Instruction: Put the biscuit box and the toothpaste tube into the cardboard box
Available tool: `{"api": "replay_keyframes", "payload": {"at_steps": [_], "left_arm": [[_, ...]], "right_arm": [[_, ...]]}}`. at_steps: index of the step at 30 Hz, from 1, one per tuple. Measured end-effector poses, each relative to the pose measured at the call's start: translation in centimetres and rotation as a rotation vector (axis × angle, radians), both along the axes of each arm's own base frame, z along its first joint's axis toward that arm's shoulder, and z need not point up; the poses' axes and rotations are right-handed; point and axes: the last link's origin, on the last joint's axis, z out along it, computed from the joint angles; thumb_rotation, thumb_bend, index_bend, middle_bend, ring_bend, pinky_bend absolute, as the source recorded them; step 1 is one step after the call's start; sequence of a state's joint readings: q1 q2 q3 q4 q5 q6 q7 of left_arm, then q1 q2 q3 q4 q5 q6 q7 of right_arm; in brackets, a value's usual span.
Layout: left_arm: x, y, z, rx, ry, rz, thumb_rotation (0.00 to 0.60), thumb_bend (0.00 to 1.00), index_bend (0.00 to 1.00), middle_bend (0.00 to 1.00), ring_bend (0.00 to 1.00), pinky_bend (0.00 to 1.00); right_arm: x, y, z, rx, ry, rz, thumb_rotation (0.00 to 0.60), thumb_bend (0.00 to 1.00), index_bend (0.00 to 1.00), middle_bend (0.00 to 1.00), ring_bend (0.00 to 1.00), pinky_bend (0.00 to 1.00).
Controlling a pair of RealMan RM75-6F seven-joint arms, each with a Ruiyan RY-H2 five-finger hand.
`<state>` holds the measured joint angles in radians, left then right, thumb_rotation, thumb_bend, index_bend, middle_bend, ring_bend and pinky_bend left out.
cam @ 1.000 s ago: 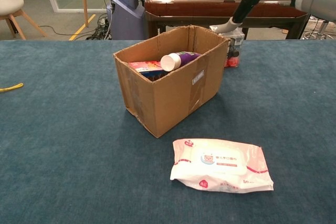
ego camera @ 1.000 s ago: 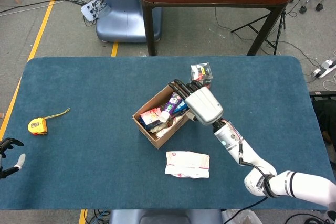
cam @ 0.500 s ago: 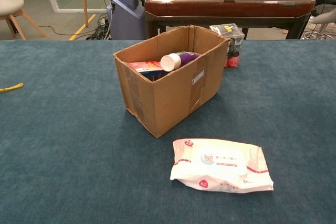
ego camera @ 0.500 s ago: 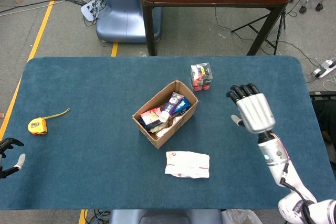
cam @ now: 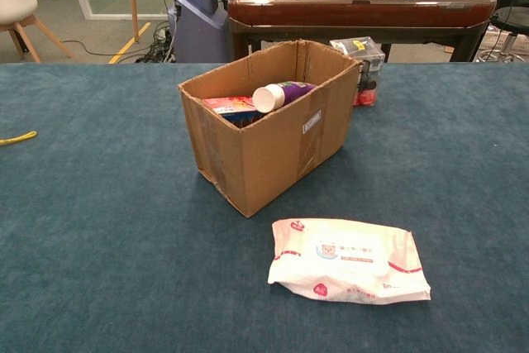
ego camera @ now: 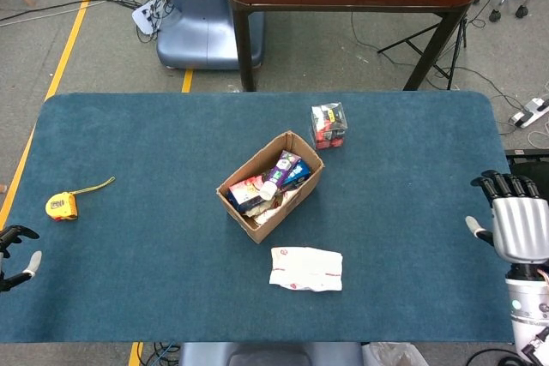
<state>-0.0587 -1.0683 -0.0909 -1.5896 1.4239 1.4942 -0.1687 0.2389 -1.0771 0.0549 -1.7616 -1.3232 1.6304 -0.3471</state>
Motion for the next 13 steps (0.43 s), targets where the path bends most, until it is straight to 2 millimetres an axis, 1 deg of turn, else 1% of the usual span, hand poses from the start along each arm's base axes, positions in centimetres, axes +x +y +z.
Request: {"api": "replay_keyframes", "payload": {"at_steps": [7, 10, 13], "left_arm": [[0.0, 0.0, 0.0, 0.000, 0.000, 0.000, 0.600, 0.33, 0.43, 0.41, 0.41, 0.53], [0.0, 0.0, 0.0, 0.000, 0.000, 0.000, 0.600, 0.33, 0.43, 0.41, 0.41, 0.53], [0.0, 0.0, 0.0, 0.000, 0.000, 0.000, 0.600, 0.33, 0.43, 0.41, 0.41, 0.53]], "right_arm": [[-3.2, 1.6, 0.5, -0.027, -0.056, -0.021, 0.600, 0.00, 0.39, 0.30, 0.26, 0.29], [-3.9, 1.9, 1.0, -0.034, -0.073, -0.017, 0.600, 0.00, 0.39, 0.30, 0.26, 0.29], [-4.1, 2.2, 1.6, -0.046, -0.103, -0.004, 0.600, 0.00, 0.39, 0.30, 0.26, 0.29]]}}
